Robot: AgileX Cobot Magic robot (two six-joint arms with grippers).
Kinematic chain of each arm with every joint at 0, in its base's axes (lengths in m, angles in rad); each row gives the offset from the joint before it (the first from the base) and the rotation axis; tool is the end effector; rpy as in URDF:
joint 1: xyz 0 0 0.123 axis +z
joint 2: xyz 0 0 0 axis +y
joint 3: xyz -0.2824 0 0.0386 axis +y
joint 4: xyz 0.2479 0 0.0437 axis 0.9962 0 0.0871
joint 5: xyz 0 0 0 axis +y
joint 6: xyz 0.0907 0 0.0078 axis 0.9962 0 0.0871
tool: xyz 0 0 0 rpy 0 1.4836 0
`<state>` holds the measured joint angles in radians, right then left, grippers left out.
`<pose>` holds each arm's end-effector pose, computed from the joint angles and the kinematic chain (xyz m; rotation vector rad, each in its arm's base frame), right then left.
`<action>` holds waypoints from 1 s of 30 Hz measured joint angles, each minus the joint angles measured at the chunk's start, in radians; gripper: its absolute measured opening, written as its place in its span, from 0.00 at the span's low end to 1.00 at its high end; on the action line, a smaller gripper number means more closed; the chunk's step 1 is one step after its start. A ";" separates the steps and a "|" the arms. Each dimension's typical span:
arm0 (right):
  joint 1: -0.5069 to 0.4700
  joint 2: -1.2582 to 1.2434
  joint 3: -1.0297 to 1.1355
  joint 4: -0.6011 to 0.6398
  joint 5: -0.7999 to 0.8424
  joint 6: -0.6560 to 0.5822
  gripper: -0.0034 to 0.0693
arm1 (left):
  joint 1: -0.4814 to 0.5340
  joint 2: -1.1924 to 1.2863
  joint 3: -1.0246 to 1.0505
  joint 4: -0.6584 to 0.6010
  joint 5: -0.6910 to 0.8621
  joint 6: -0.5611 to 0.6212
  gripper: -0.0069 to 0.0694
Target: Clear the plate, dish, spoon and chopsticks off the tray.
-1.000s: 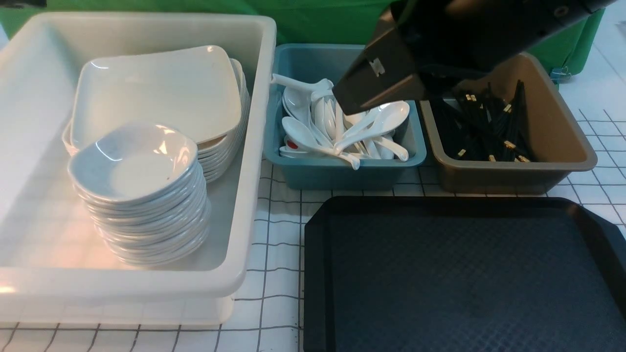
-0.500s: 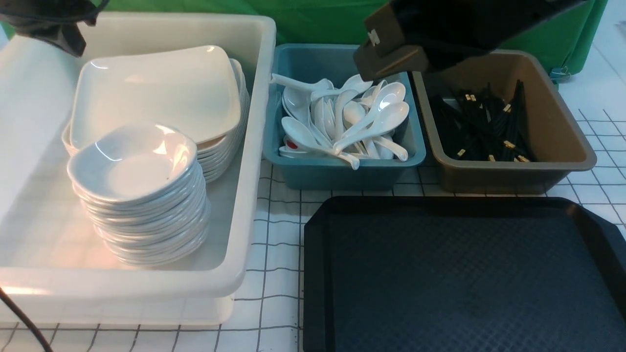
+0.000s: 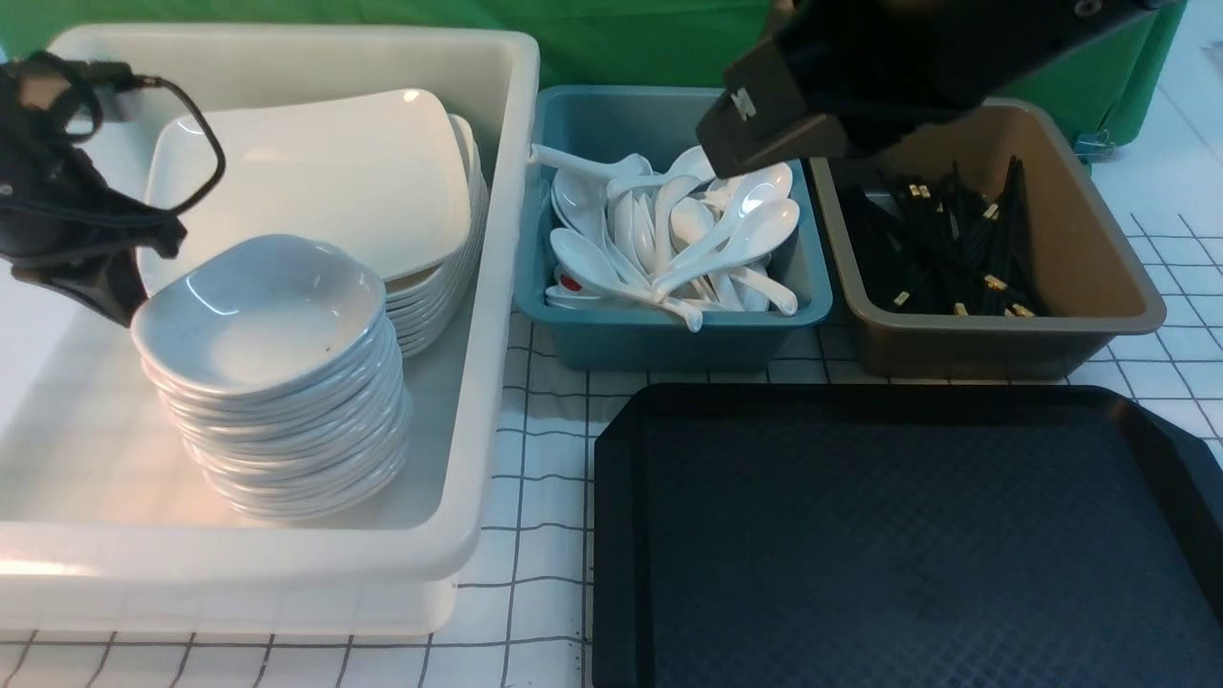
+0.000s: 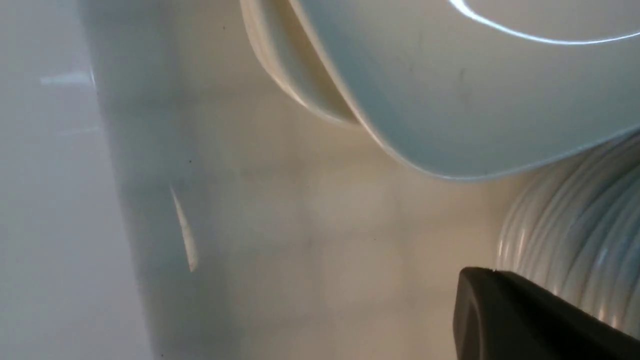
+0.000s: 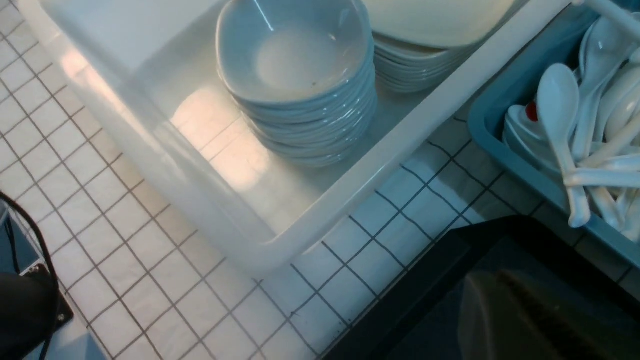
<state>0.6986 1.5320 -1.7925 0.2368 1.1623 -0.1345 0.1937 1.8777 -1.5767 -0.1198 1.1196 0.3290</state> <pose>0.2305 0.2192 0.4486 -0.9732 2.2228 0.5664 0.3878 0.0661 0.2608 0.1381 2.8791 -0.0701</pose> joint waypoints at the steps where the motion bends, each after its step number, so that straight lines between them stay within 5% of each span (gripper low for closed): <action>1: 0.000 0.000 0.000 0.000 0.010 -0.001 0.06 | 0.000 0.012 0.008 -0.007 -0.028 0.000 0.08; 13: 0.000 0.000 0.000 0.025 0.028 -0.003 0.06 | 0.000 0.087 -0.004 0.054 -0.205 -0.072 0.09; 21: 0.000 0.000 0.000 0.028 0.022 -0.003 0.06 | 0.000 0.074 -0.125 0.114 -0.054 -0.119 0.09; 30: 0.000 0.000 -0.014 -0.062 -0.102 0.041 0.06 | -0.033 -0.152 -0.142 -0.048 0.032 -0.032 0.09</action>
<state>0.6986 1.5322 -1.8063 0.1747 1.0599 -0.0938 0.1608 1.7260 -1.7185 -0.1674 1.1519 0.2968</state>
